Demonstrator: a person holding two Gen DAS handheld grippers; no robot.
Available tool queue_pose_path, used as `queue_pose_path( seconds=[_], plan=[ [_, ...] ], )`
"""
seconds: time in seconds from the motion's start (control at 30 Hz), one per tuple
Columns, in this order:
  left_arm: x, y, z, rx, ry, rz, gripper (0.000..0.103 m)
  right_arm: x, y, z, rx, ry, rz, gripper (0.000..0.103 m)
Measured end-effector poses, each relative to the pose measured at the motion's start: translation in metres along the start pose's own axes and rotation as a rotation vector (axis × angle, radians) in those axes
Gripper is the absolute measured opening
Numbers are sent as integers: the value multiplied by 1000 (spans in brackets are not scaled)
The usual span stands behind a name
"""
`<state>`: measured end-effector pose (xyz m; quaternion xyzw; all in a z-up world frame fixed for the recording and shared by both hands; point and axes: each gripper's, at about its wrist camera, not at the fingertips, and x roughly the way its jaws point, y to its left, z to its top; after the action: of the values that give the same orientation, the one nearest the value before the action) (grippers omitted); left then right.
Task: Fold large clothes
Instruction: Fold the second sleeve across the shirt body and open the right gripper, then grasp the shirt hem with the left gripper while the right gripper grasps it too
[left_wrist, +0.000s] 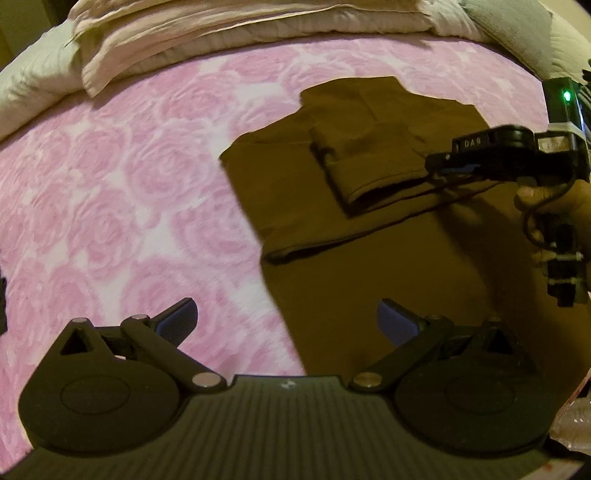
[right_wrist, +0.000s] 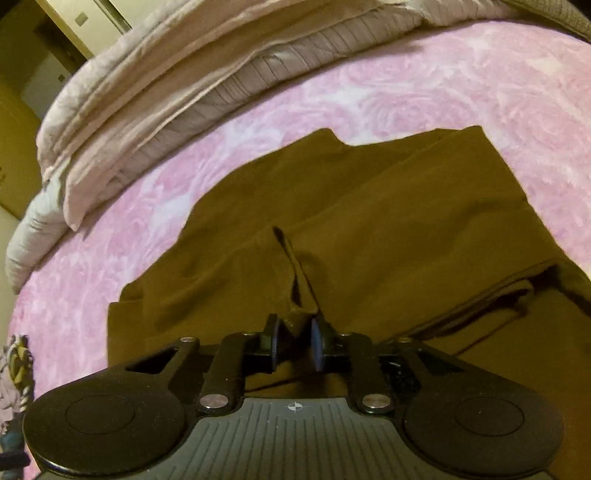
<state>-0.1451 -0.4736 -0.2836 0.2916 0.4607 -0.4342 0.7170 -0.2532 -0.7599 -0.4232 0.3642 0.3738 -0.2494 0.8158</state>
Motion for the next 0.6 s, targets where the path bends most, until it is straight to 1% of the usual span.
queue_pose_path(
  seconds=[0.03, 0.1, 0.17, 0.23, 0.3, 0.33, 0.43, 0.53, 0.6],
  plan=[
    [1, -2, 1, 7, -3, -6, 102, -2, -3, -3, -8, 11, -24, 16],
    [3, -7, 1, 26, -8, -19, 102, -3, -18, -6, 22, 40, -38, 16],
    [4, -12, -2, 55, -18, -28, 102, -17, -31, -14, 49, 38, -55, 17],
    [5, -19, -7, 91, -24, -40, 102, -36, -42, -24, 47, 40, -70, 26],
    [4, -29, -13, 129, -36, -48, 101, -56, -52, -36, 44, 57, -60, 51],
    [3, -36, -18, 155, -43, -47, 101, -66, -59, -44, 31, 73, -59, 54],
    [-2, -57, -34, 208, -55, -33, 101, -91, -82, -67, -27, 144, -47, 56],
    [-7, -84, -60, 239, -47, -15, 101, -114, -104, -86, -103, 196, -11, 56],
    [-12, -107, -84, 269, -33, -2, 101, -130, -117, -98, -168, 228, 5, 56]
  ],
)
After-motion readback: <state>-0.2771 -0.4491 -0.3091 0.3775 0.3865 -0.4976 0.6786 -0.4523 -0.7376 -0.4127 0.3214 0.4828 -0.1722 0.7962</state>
